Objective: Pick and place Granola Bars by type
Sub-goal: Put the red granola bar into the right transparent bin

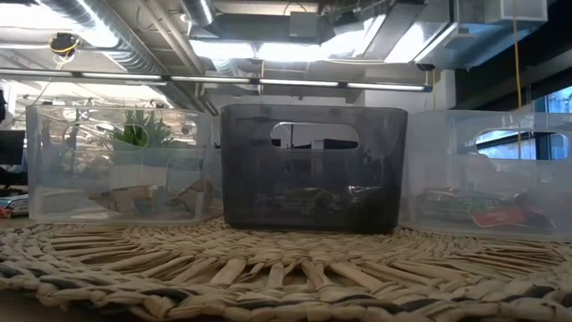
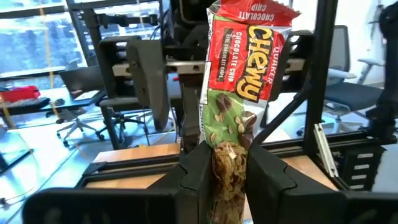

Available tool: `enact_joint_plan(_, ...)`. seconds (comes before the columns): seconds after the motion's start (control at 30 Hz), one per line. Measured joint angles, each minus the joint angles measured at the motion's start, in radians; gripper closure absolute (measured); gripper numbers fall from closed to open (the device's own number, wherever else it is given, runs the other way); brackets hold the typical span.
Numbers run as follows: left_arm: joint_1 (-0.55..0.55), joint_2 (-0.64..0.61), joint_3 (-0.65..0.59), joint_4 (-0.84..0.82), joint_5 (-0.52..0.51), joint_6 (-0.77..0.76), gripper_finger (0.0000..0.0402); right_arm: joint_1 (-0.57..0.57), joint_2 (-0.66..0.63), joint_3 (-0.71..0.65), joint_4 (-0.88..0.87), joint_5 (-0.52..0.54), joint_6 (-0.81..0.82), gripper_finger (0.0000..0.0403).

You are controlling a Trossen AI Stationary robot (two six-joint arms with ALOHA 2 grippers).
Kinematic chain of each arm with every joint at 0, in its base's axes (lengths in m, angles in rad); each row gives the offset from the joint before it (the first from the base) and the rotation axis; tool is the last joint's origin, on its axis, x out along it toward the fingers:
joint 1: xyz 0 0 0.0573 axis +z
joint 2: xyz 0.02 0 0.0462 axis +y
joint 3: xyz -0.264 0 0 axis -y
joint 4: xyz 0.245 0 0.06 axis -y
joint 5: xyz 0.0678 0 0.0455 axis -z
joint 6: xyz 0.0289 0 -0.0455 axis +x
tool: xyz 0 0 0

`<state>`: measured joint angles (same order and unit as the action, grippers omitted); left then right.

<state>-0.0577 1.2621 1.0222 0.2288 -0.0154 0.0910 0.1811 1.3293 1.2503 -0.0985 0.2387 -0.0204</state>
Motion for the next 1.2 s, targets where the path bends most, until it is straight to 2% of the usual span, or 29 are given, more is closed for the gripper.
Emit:
enact_joint_plan(0.17,-0.014,0.000,0.000,0.000,-0.068,0.000,0.0330,0.000,0.012,0.000,0.075,-0.006,-0.015,0.0094)
enact_joint_plan(0.4,-0.014,0.000,0.000,0.000,-0.073,0.001,0.0330,0.000,0.070,0.000,0.177,-0.030,-0.068,0.0100)
enact_joint_plan(0.53,-0.013,0.000,0.000,-0.001,-0.073,0.000,0.0330,0.000,0.079,0.000,0.194,-0.030,-0.090,0.0136)
enact_joint_plan(0.9,-0.013,0.000,0.000,-0.010,-0.068,0.001,0.0329,-0.001,0.074,0.000,0.186,-0.026,-0.099,0.0284)
enact_joint_plan(1.0,-0.013,0.000,0.000,-0.010,-0.068,0.001,0.0329,-0.001,0.074,0.000,0.186,-0.026,-0.120,0.0303)
enact_joint_plan(1.2,-0.013,0.000,0.000,-0.009,-0.068,0.001,0.0329,-0.001,0.074,0.000,0.185,-0.027,-0.125,0.0310)
